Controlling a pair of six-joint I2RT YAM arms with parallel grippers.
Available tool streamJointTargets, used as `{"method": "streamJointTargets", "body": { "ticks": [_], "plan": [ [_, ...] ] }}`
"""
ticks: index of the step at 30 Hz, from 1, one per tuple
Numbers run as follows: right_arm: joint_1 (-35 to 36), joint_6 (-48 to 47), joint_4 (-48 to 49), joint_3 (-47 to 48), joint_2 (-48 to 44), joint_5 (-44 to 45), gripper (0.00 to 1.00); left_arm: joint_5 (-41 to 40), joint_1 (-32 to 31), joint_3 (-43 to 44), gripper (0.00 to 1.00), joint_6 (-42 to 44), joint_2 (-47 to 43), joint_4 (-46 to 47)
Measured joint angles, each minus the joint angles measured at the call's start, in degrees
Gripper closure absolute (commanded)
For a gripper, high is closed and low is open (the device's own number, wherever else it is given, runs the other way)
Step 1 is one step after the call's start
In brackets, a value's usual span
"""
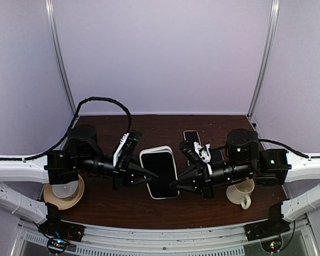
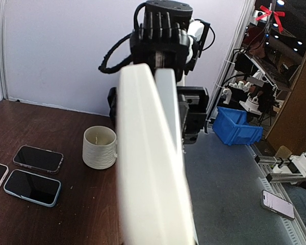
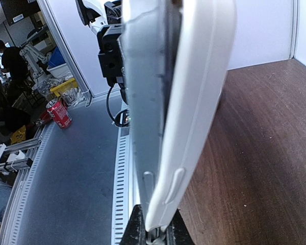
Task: Put the phone into the phone case
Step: Press the bottom right corner of the phone case, then press the phone at the bottom left corner of the phone case.
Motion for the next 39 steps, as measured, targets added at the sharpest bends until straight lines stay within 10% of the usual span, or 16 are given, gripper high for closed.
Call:
{"method": "streamJointTargets", "body": {
  "ticks": [3, 7, 17, 24, 28, 31, 33, 39],
  "plan": [
    [0.0, -0.2, 0.1, 0.0, 0.0, 0.0, 1.00, 0.2, 0.0, 0.1, 0.97, -0.5, 0.1, 0.0],
    [-0.1, -0.2, -0.3, 0.2, -0.1, 0.2, 1.00, 0.3, 0.2, 0.4, 0.62, -0.6, 0.5, 0.0],
    [-0.2, 1.2, 0.9, 0.2, -2.8, 1.7, 1.00, -1.8, -0.2, 1.3, 0.45, 2.1, 1.5, 0.5],
    [-0.2, 1.2, 4.2, 0.2, -4.3, 3.4, 1.00, -1.9, -0.2, 1.5, 0.98, 2.0, 3.5, 1.2],
    [-0.4, 0.5, 3.7, 0.7, -4.0, 4.0, 0.95, -1.5, -0.3, 1.5, 1.00, 1.2, 3.5, 1.7],
    [-0.4, 0.2, 3.0, 1.4, -3.8, 4.0, 0.44, -1.4, -0.3, 1.5, 1.00, 0.7, 3.4, 2.2],
    [-0.4, 0.3, 3.1, 1.5, -3.8, 4.0, 0.31, -1.8, -0.3, 1.4, 1.00, 0.4, 3.2, 2.4],
    [-0.4, 0.1, 4.2, 0.0, -4.9, 4.8, 0.32, -3.0, -0.3, 0.2, 1.00, -0.2, 0.9, 3.8]
  ]
}}
